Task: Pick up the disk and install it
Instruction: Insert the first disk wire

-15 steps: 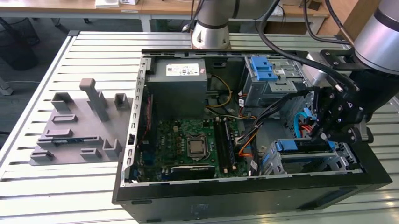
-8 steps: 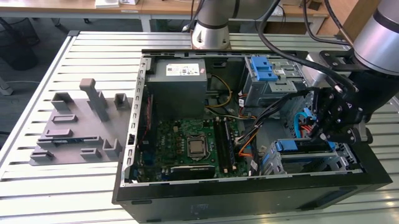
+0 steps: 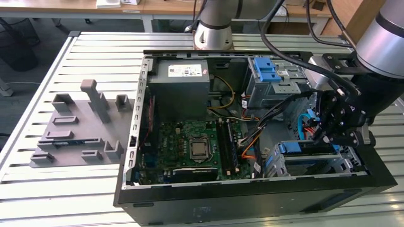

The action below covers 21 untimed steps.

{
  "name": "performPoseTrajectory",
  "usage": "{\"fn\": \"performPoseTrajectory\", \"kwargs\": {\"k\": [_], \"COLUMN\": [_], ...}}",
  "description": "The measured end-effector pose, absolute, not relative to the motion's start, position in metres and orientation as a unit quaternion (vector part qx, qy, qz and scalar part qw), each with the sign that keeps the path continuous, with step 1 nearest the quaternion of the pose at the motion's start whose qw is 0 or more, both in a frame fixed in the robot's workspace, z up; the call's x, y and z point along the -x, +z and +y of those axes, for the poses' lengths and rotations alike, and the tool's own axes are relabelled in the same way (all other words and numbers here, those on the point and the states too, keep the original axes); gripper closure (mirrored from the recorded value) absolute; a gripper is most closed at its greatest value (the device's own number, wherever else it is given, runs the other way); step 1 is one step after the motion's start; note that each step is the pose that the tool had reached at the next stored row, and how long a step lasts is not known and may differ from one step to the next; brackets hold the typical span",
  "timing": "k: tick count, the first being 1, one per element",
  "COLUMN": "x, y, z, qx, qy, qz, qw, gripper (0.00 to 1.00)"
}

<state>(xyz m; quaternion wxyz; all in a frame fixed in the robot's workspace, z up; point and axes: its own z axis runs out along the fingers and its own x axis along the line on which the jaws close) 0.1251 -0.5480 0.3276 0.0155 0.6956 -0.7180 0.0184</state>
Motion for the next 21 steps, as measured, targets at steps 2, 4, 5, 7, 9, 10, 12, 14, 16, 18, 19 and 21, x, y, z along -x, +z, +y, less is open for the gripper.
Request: {"fn": "performPoseTrajectory", "kwargs": {"k": [2,4,5,7,9,10,12,14,16,18,19,21], "x": [-0.125,-0.125,-0.125,-0.125,-0.125,-0.125,-0.125,-0.125,-0.125,-0.125,-0.125,-0.125], "y": [0.327,0.327,0.327,0.327,0.328,0.329,0.332,0.336,0.340,0.341,0.341,0.341], "z": [-0.548,-0.548,-0.548,-0.548,-0.548,-0.548,-0.548,-0.548,-0.548,-0.548,-0.548,-0.548], "qx": [-0.696,-0.696,-0.696,-0.696,-0.696,-0.696,-0.696,-0.696,-0.696,-0.696,-0.696,-0.696], "qy": [0.018,0.018,0.018,0.018,0.018,0.018,0.018,0.017,0.017,0.016,0.016,0.016], "qz": [-0.718,-0.718,-0.718,-0.718,-0.718,-0.718,-0.718,-0.718,-0.718,-0.718,-0.718,-0.718], "qw": [0.015,0.015,0.015,0.015,0.015,0.015,0.015,0.014,0.014,0.013,0.013,0.013], "gripper": [0.84,0.84,0.84,0.84,0.82,0.76,0.76,0.76,0.76,0.78,0.78,0.84]}}
